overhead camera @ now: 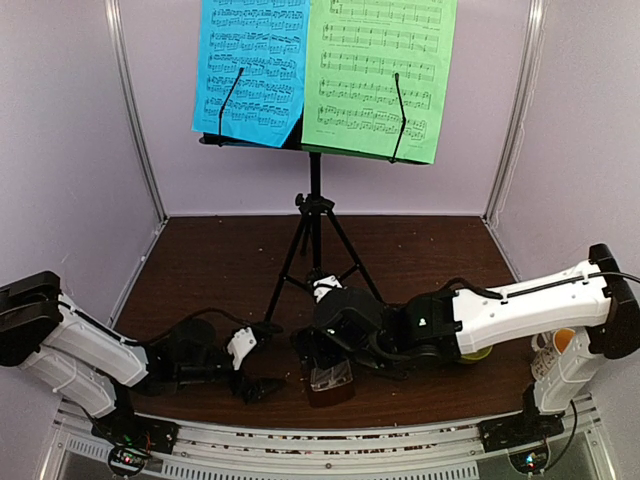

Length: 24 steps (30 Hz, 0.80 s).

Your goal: Set up the instrument practice props

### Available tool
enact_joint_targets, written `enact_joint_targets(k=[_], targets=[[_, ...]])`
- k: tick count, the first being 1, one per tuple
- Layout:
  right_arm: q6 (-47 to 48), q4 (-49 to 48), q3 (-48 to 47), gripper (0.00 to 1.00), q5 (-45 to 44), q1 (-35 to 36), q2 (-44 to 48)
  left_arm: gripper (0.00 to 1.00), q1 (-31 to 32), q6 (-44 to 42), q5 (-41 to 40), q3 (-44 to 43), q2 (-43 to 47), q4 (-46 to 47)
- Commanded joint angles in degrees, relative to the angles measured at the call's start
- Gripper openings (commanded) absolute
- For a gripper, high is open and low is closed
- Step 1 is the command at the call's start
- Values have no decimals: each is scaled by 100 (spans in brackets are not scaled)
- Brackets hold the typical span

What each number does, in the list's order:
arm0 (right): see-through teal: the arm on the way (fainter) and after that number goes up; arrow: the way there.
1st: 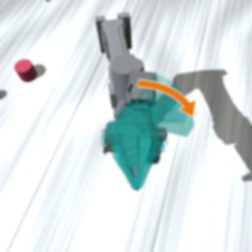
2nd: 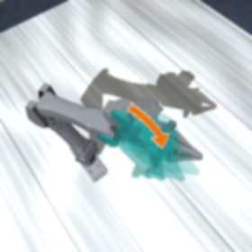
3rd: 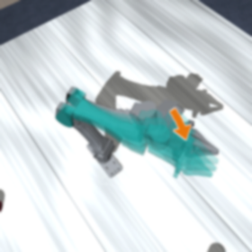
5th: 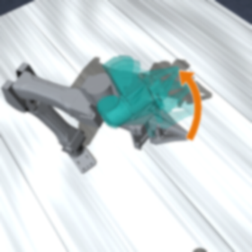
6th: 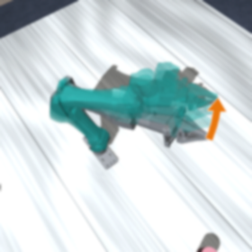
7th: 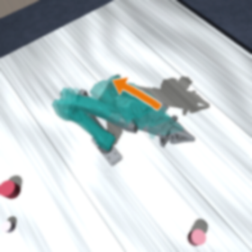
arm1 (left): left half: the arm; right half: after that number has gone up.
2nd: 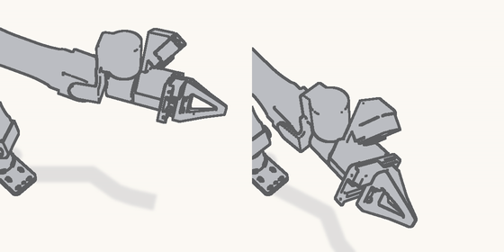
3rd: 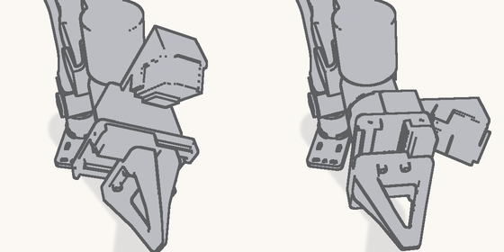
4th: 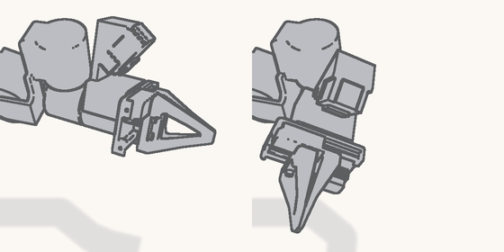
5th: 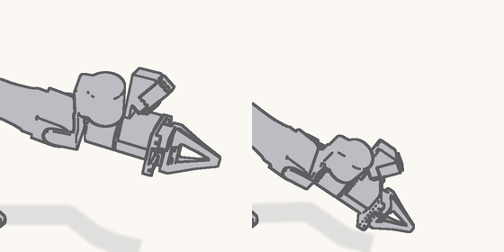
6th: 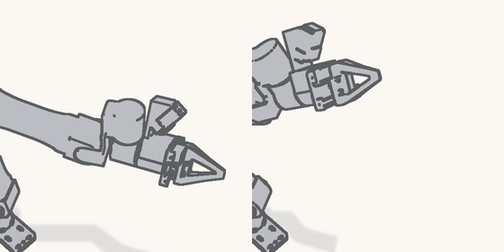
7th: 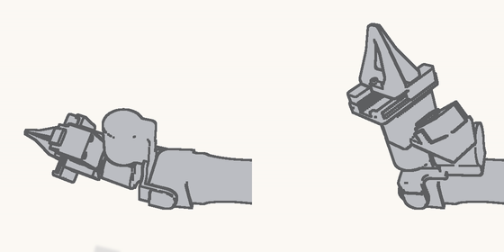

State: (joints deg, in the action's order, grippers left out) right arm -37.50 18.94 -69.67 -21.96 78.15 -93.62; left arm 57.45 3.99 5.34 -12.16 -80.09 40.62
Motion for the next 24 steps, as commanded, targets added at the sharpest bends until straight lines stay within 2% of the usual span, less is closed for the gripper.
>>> enact_joint_targets(k=[1, 7, 10, 15, 19, 24], targets=[[-390, 308, -85, 88, -725, 51, -128, 98, 29, -28, -171, 104, 27, 536], [-604, 352, -5, 79, -907, 56, -183, 98, 29, -41, -227, 131, 60, 596], [-353, 122, 105, 76, -762, 44, -98, 98, 29, -45, -194, 193, 73, 663], [451, -947, 688, 60, 285, -81, 317, 98, 49, -115, -29, 224, -65, 886], [808, -1489, 1035, 48, 944, -232, 567, 98, 321, -358, -211, 115, -272, 888], [1161, -1623, 1134, 43, 1286, -282, 680, 98, 645, -348, -436, 180, -593, 1395]])
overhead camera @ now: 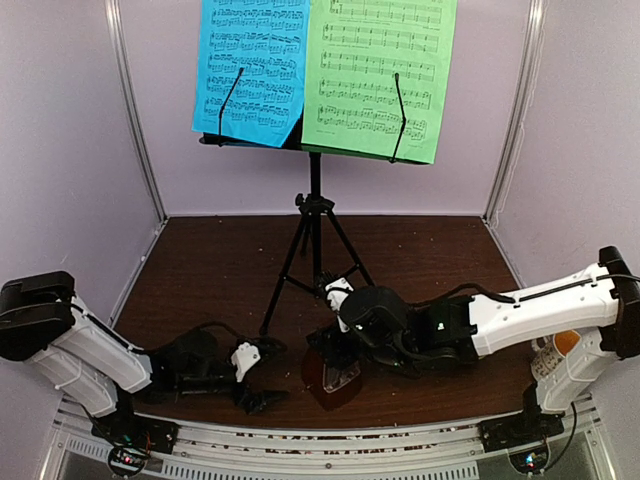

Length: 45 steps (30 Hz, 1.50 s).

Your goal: Set up the instrument practice props

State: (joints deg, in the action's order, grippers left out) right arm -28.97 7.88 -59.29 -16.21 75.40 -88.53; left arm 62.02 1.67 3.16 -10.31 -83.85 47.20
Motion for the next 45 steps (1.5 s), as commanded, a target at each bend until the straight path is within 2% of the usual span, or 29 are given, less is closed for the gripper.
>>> enact_joint_targets(k=[1, 8, 14, 20, 27, 32, 42, 45], targets=[[354, -584, 119, 43, 742, -13, 195, 98, 245, -100, -275, 35, -317, 893], [684, -1139, 458, 34, 988, -28, 481, 98, 914, -101, -946, -272, -1048, 1397], [825, -1335, 659, 25, 1021, -55, 685, 98, 1008, 263, -1096, -221, -1544, 2091], [650, -1158, 558, 23, 649, -68, 609, 98, 1259, 349, -1285, -471, -1797, 2113], [399, -1094, 577, 22, 337, -62, 626, 96, 1269, 570, -1196, -551, -2013, 2255], [379, -1104, 568, 22, 381, -61, 642, 87, 1269, 658, -1325, -554, -2080, 2283], [384, -1071, 550, 22, 353, -56, 679, 58, 1232, 847, -1509, -402, -2072, 2571], [354, -1072, 551, 22, 338, -57, 679, 52, 1192, 926, -1430, -367, -2072, 2670]])
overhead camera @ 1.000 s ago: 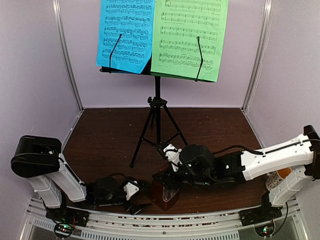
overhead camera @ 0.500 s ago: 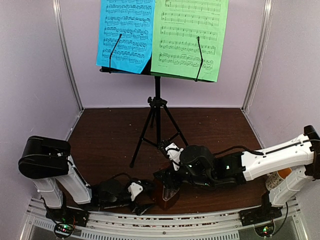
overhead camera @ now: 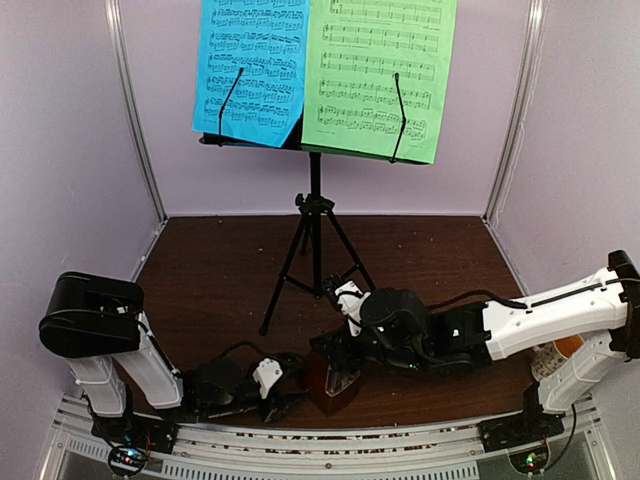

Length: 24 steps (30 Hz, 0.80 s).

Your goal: Set up the instrument practice props

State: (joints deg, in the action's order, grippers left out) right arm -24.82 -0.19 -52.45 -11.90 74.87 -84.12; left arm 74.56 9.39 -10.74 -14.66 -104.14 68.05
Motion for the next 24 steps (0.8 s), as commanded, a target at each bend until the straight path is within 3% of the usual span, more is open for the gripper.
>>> enact_joint_targets(k=[1, 7, 12, 18, 24], targets=[[-67, -272, -134, 22, -94, -6, 241, 51, -74, 166, -34, 61, -37, 586], [-67, -275, -134, 22, -160, -2, 302, 41, -160, 190, 59, 69, -21, 688], [-271, 4, -217, 19, -737, -1, 357, 56, -390, 487, 170, 323, 151, 1049], [-740, 570, -591, 24, -1471, 1, 149, 77, -716, 847, 177, 468, 700, 812], [-1139, 944, -986, 35, -1951, 55, -195, 81, -999, 1116, 89, 432, 1230, 217]])
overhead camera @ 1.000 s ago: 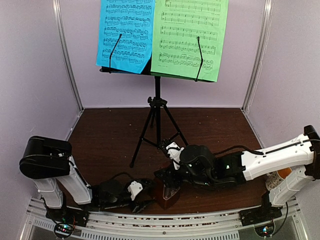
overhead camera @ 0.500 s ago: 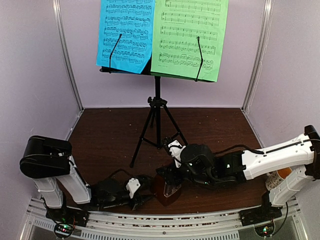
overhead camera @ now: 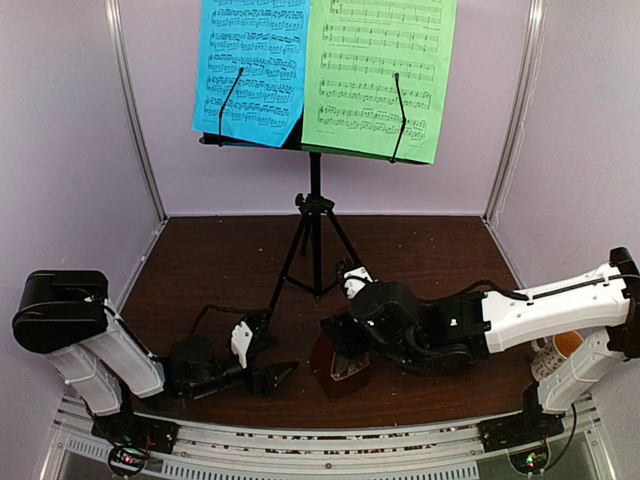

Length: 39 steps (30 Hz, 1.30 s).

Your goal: Set up the instrument practice props

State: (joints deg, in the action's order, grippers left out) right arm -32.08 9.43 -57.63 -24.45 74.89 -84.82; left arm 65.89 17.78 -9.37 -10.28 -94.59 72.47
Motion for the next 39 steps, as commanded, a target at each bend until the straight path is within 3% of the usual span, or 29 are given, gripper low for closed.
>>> enact_joint_targets(k=[1, 11, 15, 18, 21, 25, 31, 35, 39], targets=[[-471, 62, -537, 37, -785, 72, -180, 82, -149, 283, -78, -31, 351, -392], [-800, 450, -942, 47, -1271, 222, -742, 84, -245, 314, -425, -207, 1289, -1590], [-721, 461, -1042, 78, -1316, 294, -850, 91, -304, 372, -740, -527, 1767, -2847], [-544, 349, -982, 90, -1307, 309, -711, 98, -311, 399, -1010, -737, 2067, -3571], [-284, 136, -862, 100, -1327, 309, -412, 98, -380, 562, -1131, -653, 2409, -3752], [90, -160, -642, 100, -1471, 312, 140, 98, -498, 645, -1129, -764, 2860, -4454], [913, 322, -454, 100, -2393, 238, 877, 98, -845, 923, -992, -1455, 3432, -6207], [1672, 194, 92, 100, -2336, -183, 1437, 98, -898, 1176, -1160, -1626, 3862, -6751], [1446, 556, 591, 100, -1794, -703, 2088, 98, -902, 1399, -1521, -1546, 4283, -6997]])
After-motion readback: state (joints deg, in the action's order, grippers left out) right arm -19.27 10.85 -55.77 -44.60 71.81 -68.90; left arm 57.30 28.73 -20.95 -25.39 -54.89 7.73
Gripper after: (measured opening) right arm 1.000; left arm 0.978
